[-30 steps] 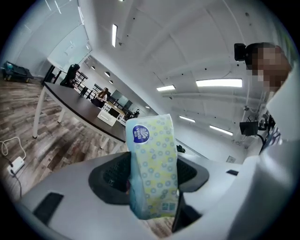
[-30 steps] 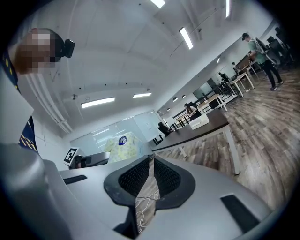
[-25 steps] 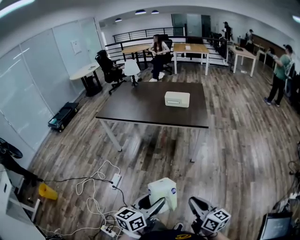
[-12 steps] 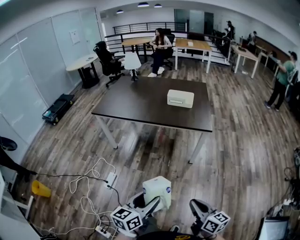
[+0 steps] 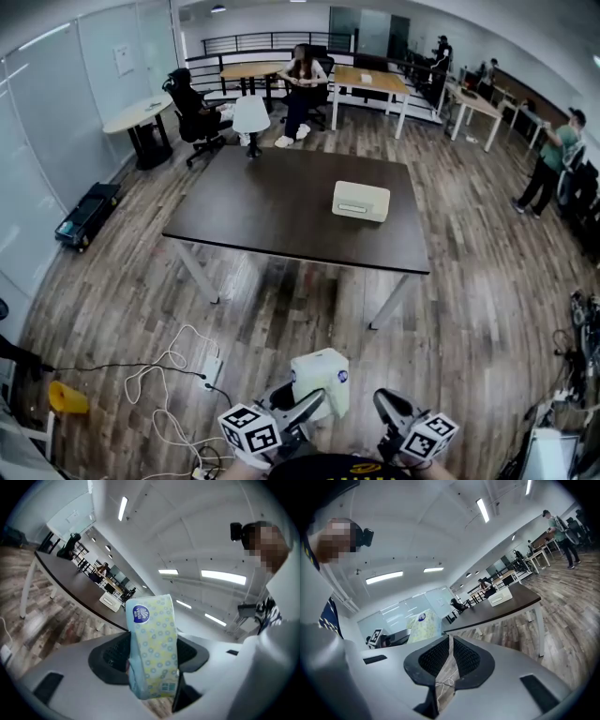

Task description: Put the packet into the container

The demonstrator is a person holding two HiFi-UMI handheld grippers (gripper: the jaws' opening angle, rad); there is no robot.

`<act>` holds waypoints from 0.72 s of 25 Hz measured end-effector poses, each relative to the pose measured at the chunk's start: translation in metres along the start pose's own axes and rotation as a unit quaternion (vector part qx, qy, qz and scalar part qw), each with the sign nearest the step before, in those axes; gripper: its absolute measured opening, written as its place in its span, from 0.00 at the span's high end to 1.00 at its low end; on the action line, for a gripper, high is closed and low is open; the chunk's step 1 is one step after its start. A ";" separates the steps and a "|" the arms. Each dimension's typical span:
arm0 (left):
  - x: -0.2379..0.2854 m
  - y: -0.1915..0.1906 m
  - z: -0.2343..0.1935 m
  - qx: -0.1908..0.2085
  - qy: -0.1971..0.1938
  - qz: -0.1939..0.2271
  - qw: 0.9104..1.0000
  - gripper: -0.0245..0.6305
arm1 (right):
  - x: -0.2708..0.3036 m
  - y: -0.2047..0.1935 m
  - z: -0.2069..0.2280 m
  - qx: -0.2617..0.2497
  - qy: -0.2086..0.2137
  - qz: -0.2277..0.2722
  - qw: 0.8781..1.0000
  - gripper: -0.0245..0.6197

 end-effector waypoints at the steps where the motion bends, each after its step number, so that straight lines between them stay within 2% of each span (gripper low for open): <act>1: 0.001 0.006 -0.006 -0.024 -0.020 -0.001 1.000 0.58 | 0.009 0.002 -0.001 0.005 0.009 0.004 1.000 0.92; 4: 0.006 0.022 -0.021 -0.056 -0.056 -0.009 0.997 0.58 | 0.032 0.010 -0.002 0.021 0.023 0.022 0.999 0.92; 10: 0.020 0.052 -0.039 -0.047 -0.072 -0.024 0.996 0.58 | 0.084 0.033 -0.013 0.031 0.055 0.028 0.998 0.78; 13: 0.026 0.062 -0.049 -0.055 -0.073 -0.026 0.995 0.58 | 0.105 0.039 -0.018 0.047 0.079 0.027 0.995 0.70; 18: 0.038 0.069 -0.058 -0.073 -0.079 -0.030 0.994 0.58 | 0.128 0.040 -0.011 0.076 0.132 0.009 0.988 0.67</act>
Point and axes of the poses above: the fingertips, and each gripper's own axes: x forward along the fingers, z to its right, y out of its top, the point moved 7 cm from there along -x, backward along the fingers, and after that the axes turned 9 degrees about y, right-handed, at the moved point
